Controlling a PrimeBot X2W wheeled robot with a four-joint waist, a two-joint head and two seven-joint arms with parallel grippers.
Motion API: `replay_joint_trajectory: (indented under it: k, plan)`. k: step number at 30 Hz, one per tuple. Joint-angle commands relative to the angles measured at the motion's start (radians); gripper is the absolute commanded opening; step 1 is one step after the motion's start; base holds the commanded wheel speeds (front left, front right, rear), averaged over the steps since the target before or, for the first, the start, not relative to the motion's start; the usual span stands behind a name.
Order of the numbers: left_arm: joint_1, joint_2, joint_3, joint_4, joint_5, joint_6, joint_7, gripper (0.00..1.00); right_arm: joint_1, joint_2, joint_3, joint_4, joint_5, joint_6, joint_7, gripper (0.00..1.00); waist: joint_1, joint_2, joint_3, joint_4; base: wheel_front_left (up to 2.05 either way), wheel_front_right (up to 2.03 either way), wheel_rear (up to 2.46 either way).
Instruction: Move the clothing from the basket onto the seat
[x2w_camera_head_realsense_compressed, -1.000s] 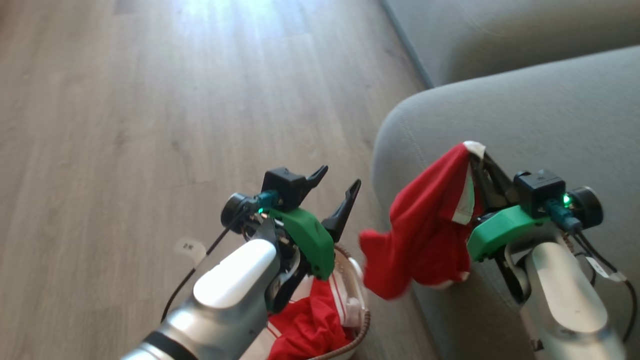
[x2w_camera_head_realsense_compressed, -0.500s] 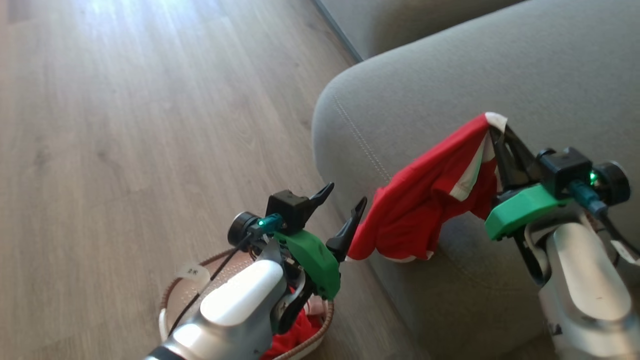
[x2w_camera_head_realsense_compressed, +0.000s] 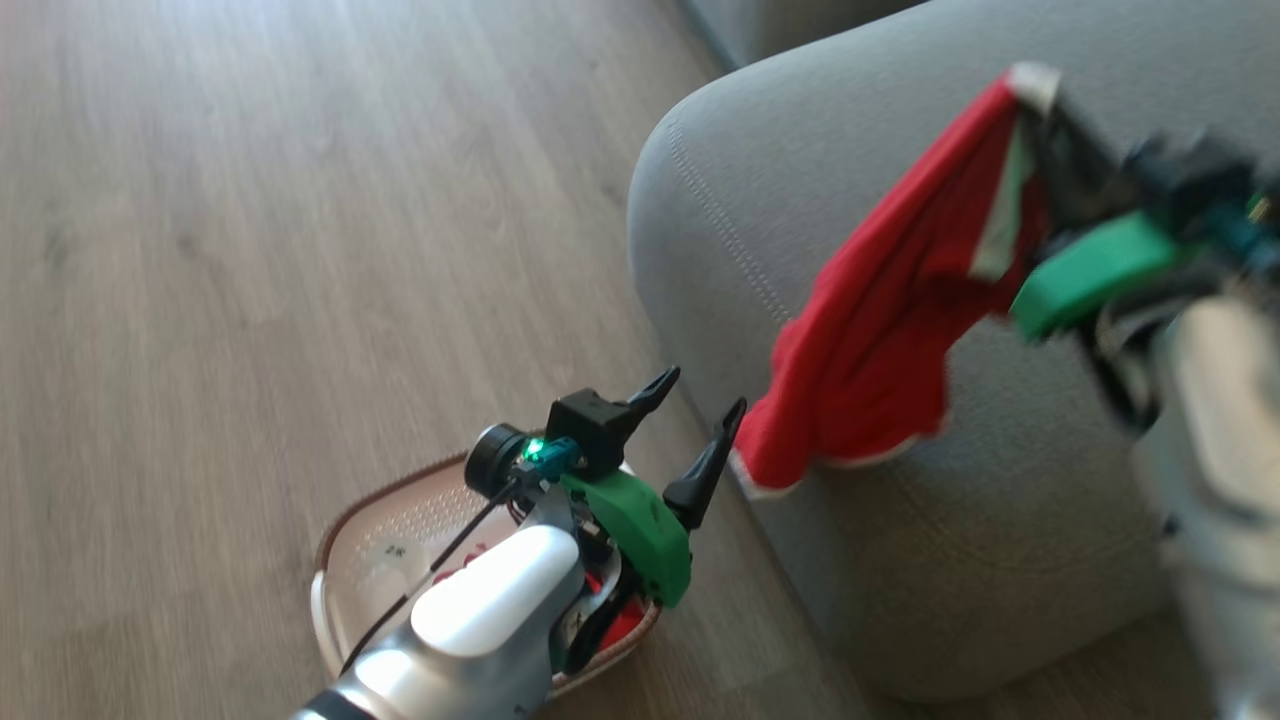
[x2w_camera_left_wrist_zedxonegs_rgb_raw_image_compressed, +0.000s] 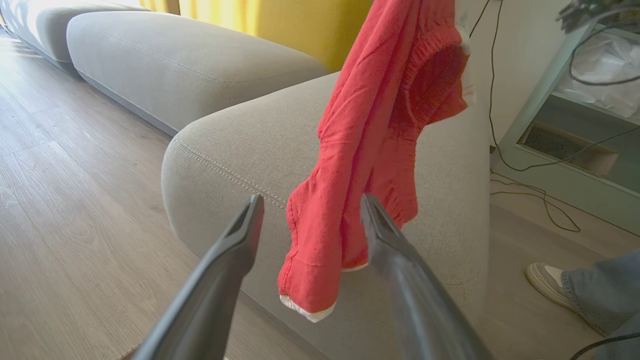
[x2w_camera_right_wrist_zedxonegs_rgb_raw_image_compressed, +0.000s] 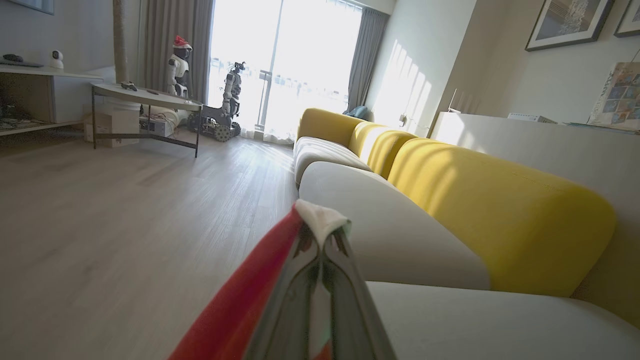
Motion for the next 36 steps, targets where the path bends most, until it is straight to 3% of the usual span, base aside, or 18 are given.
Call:
replay_joint_trajectory:
  k: [1, 8, 11, 19, 26, 36]
  plan:
    - [-0.067, 0.012, 0.025, -0.024, 0.002, 0.009, -0.012, 1.00, -0.098, -0.023, 0.011, -0.027, 0.018, 0.000, 0.009, 0.00, 0.0000, 0.0000, 0.031, 0.029, 0.00, 0.00, 0.00]
    - [-0.124, 0.032, 0.029, -0.046, 0.032, 0.031, -0.018, 1.00, -0.375, -0.117, 0.015, 0.058, 0.087, 0.000, 0.088, 0.00, 0.0000, 0.0000, 0.134, 0.097, 0.00, 0.00, 0.00]
    - [-0.161, 0.049, 0.030, -0.085, 0.054, 0.048, -0.018, 1.00, -0.531, -0.163, -0.030, 0.142, 0.124, 0.000, 0.123, 0.00, 0.0000, 0.0000, 0.206, 0.139, 0.00, 0.00, 0.00]
    - [-0.213, 0.085, 0.025, -0.175, 0.089, 0.079, 0.001, 1.00, -0.748, -0.247, -0.105, 0.322, 0.047, 0.000, 0.103, 0.00, 0.0000, 0.0000, 0.341, 0.211, 0.00, 0.00, 0.00]
    - [-0.240, 0.105, 0.019, -0.251, 0.114, 0.103, 0.014, 1.00, -0.792, -0.259, -0.194, 0.502, 0.005, 0.000, 0.064, 0.00, 0.0000, 0.0000, 0.420, 0.257, 0.00, 0.00, 0.00]
    - [-0.240, 0.133, 0.003, -0.336, 0.137, 0.135, 0.028, 1.00, -0.689, -0.211, -0.408, 0.738, -0.118, 0.000, -0.013, 0.00, 0.0000, 0.0000, 0.499, 0.286, 0.00, 0.00, 0.00]
